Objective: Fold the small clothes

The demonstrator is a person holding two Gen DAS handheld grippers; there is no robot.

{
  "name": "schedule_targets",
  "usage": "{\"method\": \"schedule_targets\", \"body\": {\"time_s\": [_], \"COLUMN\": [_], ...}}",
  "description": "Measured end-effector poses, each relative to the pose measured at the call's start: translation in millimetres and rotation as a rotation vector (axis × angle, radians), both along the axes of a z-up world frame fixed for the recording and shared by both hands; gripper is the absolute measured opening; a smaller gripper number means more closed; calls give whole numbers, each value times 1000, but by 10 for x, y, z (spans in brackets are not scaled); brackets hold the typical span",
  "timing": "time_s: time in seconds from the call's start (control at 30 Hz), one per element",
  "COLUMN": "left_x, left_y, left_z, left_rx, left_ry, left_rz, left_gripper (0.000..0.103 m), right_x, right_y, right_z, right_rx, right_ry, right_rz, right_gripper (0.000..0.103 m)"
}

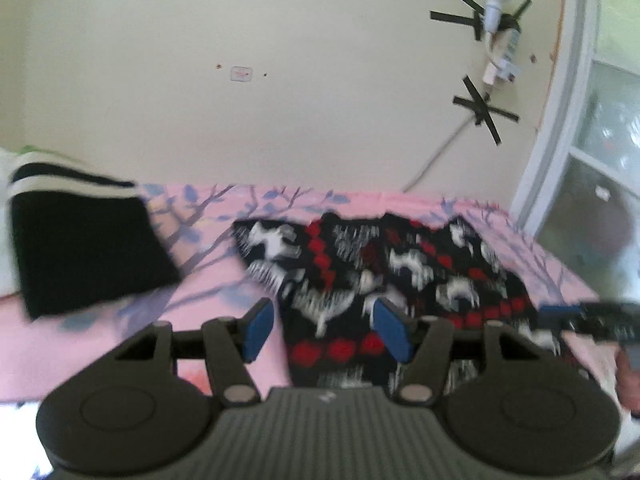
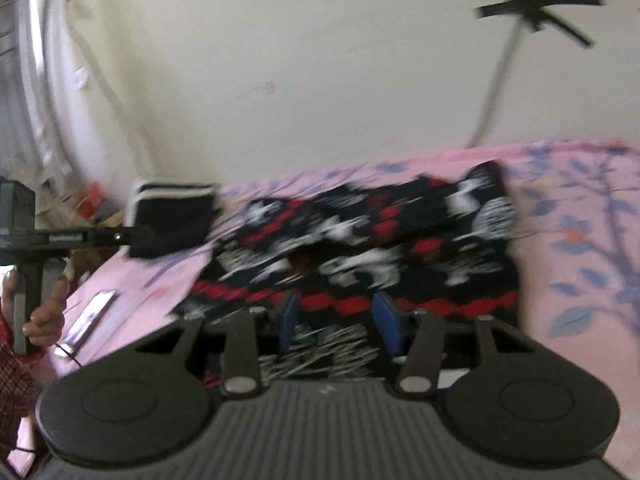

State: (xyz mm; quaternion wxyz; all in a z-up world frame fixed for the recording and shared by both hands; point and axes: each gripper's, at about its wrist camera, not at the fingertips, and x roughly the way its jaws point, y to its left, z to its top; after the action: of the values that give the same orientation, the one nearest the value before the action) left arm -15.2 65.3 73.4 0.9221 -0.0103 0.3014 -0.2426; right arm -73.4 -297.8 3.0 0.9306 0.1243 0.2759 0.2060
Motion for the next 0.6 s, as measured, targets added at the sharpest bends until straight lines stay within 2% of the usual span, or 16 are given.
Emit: {"method": "schedule_targets", "body": {"time_s": [0.13, 0.3, 0.37, 0.43, 0.53, 0.6], "left_x": [-535, -1049, -1170, -1291, -1455, -1523], "left_y": [90, 159, 236, 332, 434, 463], "left_z": [-157, -440, -520, -551, -575, -597], "left_rx": [42, 74, 53, 9, -59, -91], "left_ry": [57, 154, 194, 229, 263, 289], "left_rz": [-21, -21, -3, 16, 32, 35], "left_gripper": [56, 56, 56, 56, 56, 56], "right_x": [-23, -75, -121, -237, -361, -476], "right_y": [368, 753, 876, 940, 785, 547], "right_z": [-96, -307, -445, -513, -467, -378], "right_rx": [46, 129, 189, 245, 293, 308], "right_ry": [55, 183, 283, 315, 317, 272], "right_rz": [139, 305, 383, 434, 434, 371], "right_gripper": [46, 46, 46, 47, 43, 43]}}
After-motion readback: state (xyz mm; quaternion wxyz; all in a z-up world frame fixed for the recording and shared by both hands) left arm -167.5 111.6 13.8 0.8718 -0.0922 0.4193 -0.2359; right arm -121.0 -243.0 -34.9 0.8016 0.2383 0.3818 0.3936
